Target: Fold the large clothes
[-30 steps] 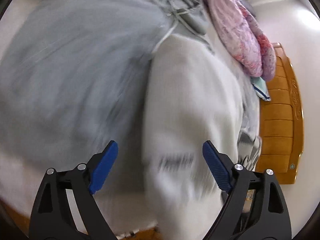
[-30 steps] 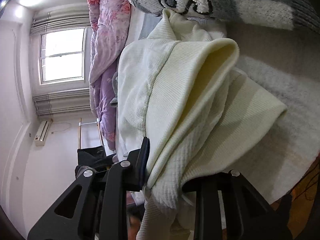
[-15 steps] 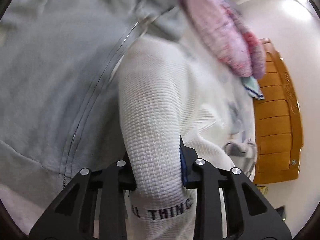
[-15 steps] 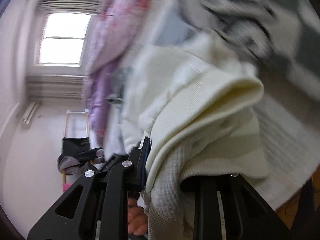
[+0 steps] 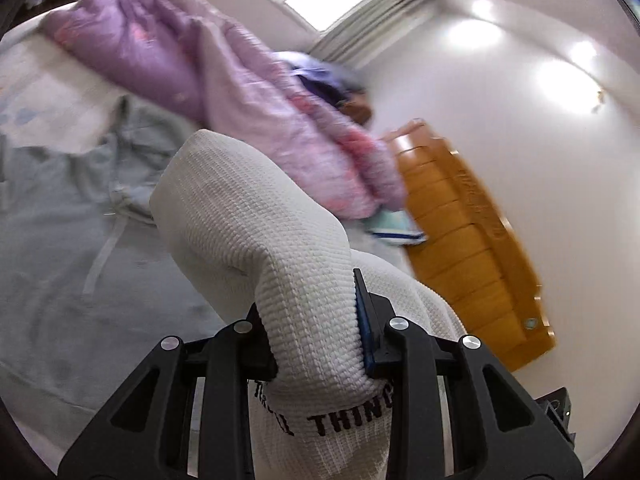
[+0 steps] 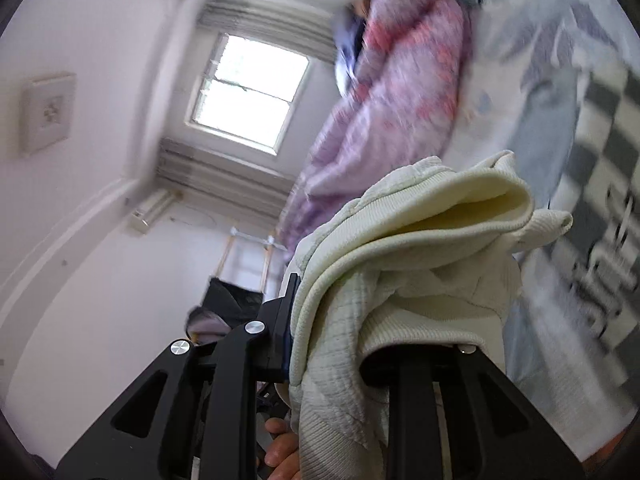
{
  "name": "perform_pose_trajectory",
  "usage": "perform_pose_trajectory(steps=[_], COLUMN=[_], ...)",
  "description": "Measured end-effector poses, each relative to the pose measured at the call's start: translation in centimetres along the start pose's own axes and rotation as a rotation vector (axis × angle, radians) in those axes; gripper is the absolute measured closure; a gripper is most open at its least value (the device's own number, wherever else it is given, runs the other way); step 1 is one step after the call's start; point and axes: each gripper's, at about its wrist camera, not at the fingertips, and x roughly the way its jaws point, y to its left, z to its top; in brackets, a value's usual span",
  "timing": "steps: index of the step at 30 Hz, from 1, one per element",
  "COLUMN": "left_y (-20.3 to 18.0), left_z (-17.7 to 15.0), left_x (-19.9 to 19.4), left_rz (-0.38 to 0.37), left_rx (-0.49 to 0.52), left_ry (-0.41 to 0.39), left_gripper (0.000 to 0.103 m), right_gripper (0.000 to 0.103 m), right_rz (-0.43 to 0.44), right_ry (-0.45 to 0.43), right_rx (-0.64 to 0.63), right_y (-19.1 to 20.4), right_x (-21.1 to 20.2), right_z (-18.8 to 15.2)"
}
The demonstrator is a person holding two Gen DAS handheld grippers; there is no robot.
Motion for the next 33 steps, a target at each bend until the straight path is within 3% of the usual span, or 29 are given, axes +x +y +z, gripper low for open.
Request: perform_pose_trajectory(steps=[7, 9, 12, 15, 18, 20, 25, 33], left_y=[-9.8, -11.3, -11.4, -8.3, -2.6, -0.1, -1.3, -1.2], left_z=[-3.6, -5.6, -8.6, -12.3, -17.0, -18.8, -20.1, -20.7], left_x=[5.4, 7.6, 10.6, 14.8, 19.7, 19.6, 17.7, 15.3], left_rz=[-0.247, -0.337, -0.383, -0.282, 0.000, 0.089, 0.173, 0.237], left_rx=[-0.008, -0.033, -0.027, 0.007, 0.022, 0.014, 0.179, 0.201], left_ry=[0.025, 0.051, 0.102, 0.200, 0.389, 0.400, 0.346, 0.362], left_gripper=[0.075, 0.075, 0.075, 0.074, 0.072, 0.060, 0.041, 0.026], right_gripper=[0.082, 0.082, 0.082, 0.082, 0.080, 0.079, 0.064, 0.054], right_rz=[-0.059, -0.083, -0.129, -0.220, -0.399, -0.483, -0.560, -0.716], right_ry=[-0.159, -0.204, -0.232, -0.187, -0.050, 0.048, 0.033, 0.070], right_rx=[-0.155, -0.171, -0.195, -0.135, 0.010, 0.116, 0.137, 0.022], right_y=[1.8, 0.8, -1.5, -8.1, -17.4, -22.4, -24.7, -24.1], right_x=[-10.8, -13.8, -15.7, -14.5, -11.5, -9.7, -8.9, -7.2], right_z=[6.9, 7.8, 7.5, 6.6, 3.6, 0.5, -1.7, -1.2])
